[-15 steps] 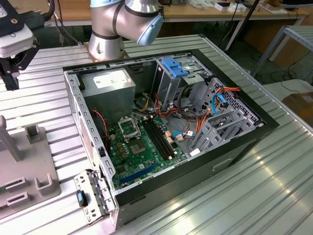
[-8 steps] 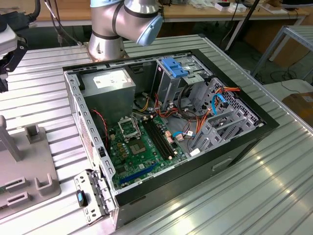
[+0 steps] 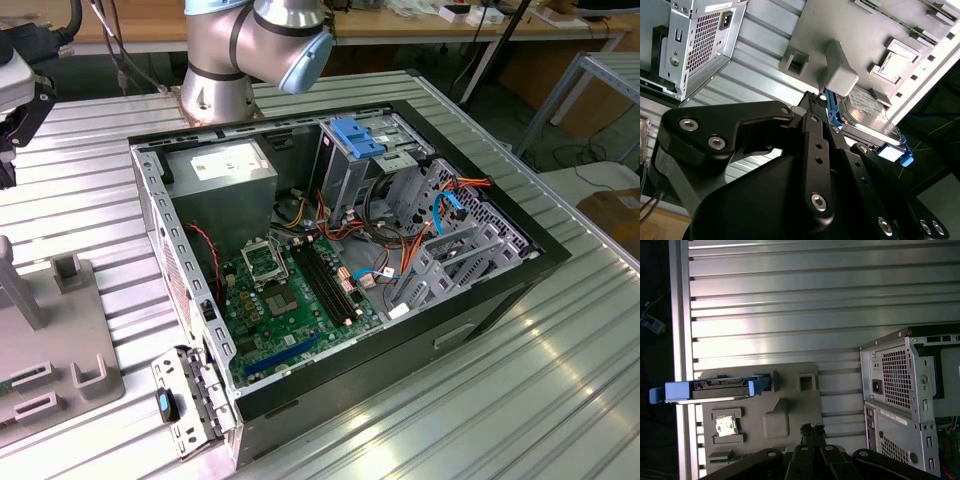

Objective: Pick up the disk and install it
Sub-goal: 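Reach for the disk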

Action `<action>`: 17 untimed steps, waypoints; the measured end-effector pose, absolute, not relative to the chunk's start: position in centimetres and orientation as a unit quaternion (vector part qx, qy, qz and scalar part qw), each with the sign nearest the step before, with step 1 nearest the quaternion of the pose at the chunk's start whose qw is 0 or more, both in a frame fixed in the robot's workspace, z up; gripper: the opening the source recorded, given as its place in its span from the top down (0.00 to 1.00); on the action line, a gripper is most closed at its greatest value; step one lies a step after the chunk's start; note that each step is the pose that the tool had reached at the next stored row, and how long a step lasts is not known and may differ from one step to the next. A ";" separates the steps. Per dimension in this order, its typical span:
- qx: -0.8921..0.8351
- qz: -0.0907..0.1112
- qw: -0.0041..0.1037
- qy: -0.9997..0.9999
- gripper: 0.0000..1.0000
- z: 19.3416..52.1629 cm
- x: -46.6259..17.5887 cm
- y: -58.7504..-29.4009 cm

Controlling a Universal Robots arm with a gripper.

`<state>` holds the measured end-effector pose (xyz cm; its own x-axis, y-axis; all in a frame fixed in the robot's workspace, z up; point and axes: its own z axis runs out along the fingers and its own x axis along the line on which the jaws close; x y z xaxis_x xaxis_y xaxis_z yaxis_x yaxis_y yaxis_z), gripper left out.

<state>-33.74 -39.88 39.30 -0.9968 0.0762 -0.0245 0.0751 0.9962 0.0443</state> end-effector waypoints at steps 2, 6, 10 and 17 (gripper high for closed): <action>0.038 0.022 0.013 0.999 0.89 39.3 -33.7 -39.9; 0.038 0.022 0.013 0.999 0.89 39.3 -34.5 -39.9; 0.038 0.022 0.013 0.999 0.89 39.3 -35.3 -39.9; 0.038 0.022 0.013 0.999 0.89 39.3 -36.1 -39.9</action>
